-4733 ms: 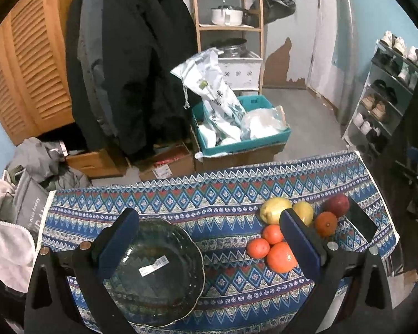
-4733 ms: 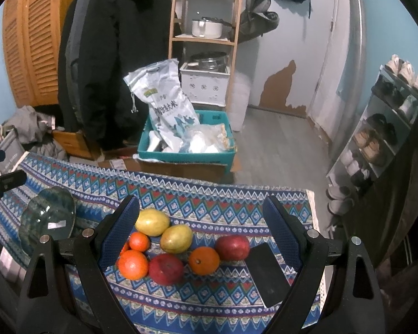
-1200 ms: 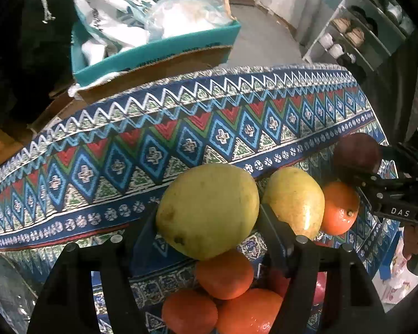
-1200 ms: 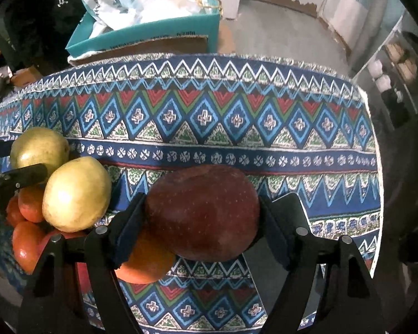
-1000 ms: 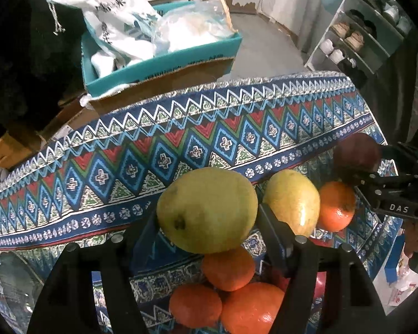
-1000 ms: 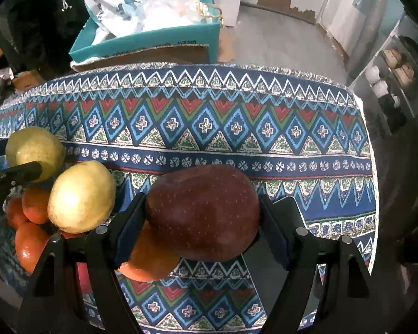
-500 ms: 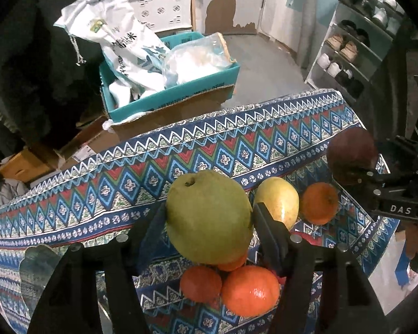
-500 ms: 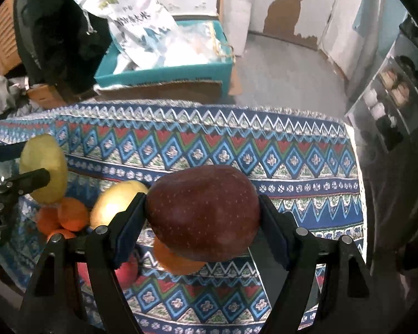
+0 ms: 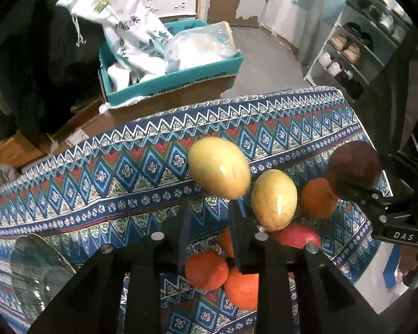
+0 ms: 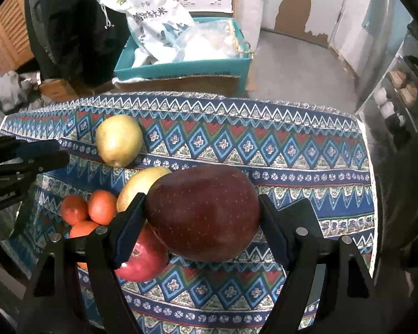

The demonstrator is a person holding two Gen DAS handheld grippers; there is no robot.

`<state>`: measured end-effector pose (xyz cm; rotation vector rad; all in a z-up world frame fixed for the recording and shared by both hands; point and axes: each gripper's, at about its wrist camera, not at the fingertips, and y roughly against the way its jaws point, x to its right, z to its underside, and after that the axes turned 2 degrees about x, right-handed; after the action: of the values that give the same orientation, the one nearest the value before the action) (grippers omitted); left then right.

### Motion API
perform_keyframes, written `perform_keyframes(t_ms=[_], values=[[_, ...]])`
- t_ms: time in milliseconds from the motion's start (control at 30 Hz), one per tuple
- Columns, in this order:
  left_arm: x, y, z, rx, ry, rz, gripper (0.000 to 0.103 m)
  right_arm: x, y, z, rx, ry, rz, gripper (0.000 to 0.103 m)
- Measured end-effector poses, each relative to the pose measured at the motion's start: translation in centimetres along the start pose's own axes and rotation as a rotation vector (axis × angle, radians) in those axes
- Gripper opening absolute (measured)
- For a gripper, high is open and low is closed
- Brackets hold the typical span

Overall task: Organize fruits
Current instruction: 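Lift the pear with the left tool while the right tool lifts the red apple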

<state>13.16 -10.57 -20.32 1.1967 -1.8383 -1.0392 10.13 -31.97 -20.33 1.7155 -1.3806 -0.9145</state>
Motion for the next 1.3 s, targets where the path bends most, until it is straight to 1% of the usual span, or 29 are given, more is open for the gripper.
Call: perform_keyframes(t_ms=[33, 100, 133, 167, 200, 233, 300, 433, 533, 567, 733, 767, 800, 867, 933, 1067, 1300], values=[[-0.1, -0.2, -0.1, 0.0, 0.001, -0.006, 0.035, 0.1, 0.1, -0.1, 0.002, -0.002, 0.0, 0.078], [0.1, -0.5, -0.2, 0.006, -0.007, -0.013, 0.05, 0.2, 0.2, -0.2, 0.008, -0.006, 0.002, 0.078], [0.2, -0.7, -0.4, 0.009, -0.009, -0.013, 0.054, 0.4, 0.2, -0.3, 0.01, -0.007, 0.002, 0.078], [0.4, -0.8, -0.5, 0.011, -0.011, -0.01, 0.062, 0.6, 0.2, -0.5, 0.012, -0.014, 0.001, 0.078], [0.5, -1.0, -0.6, 0.012, -0.011, -0.006, 0.068, 0.8, 0.1, -0.6, 0.012, -0.02, -0.001, 0.078], [0.6, -1.1, -0.6, 0.014, -0.009, -0.001, 0.07, 1.0, 0.1, -0.6, 0.013, -0.024, -0.001, 0.078], [0.8, -1.6, -0.9, 0.013, -0.001, 0.009, 0.077, 1.2, 0.0, -0.8, 0.013, -0.032, -0.003, 0.078], [0.8, -3.3, -1.6, -0.02, 0.04, 0.024, 0.078, 1.5, -0.1, -0.7, 0.012, -0.039, -0.009, 0.078], [0.1, -4.4, -1.8, -0.037, 0.086, 0.019, 0.078, 1.6, -0.2, -0.6, 0.01, -0.04, -0.012, 0.078], [-0.2, -4.9, -1.9, -0.046, 0.101, 0.028, 0.078, 1.7, -0.2, -0.5, 0.01, -0.04, -0.013, 0.078], [-0.8, -6.7, -2.2, -0.088, 0.134, 0.054, 0.078, 1.9, -0.3, -0.4, 0.007, -0.045, -0.016, 0.078], [-0.8, -7.0, -2.1, -0.098, 0.137, 0.06, 0.078, 2.0, -0.3, -0.4, 0.006, -0.048, -0.017, 0.078], [-0.8, -7.3, -2.1, -0.102, 0.139, 0.062, 0.081, 2.1, -0.4, -0.4, 0.006, -0.052, -0.018, 0.078], [-0.6, -7.8, -1.9, -0.107, 0.138, 0.04, 0.082, 2.3, -0.5, -0.5, 0.004, -0.055, -0.018, 0.078], [-0.6, -8.1, -1.8, -0.109, 0.132, 0.038, 0.082, 2.3, -0.6, -0.4, 0.002, -0.057, -0.018, 0.078], [-0.5, -8.9, -1.6, -0.138, 0.134, 0.066, 0.082, 2.4, -0.6, -0.4, 0.001, -0.058, -0.019, 0.078], [-0.1, -9.6, -1.5, -0.148, 0.128, 0.08, 0.08, 2.5, -0.7, -0.2, 0.001, -0.059, -0.019, 0.078]])
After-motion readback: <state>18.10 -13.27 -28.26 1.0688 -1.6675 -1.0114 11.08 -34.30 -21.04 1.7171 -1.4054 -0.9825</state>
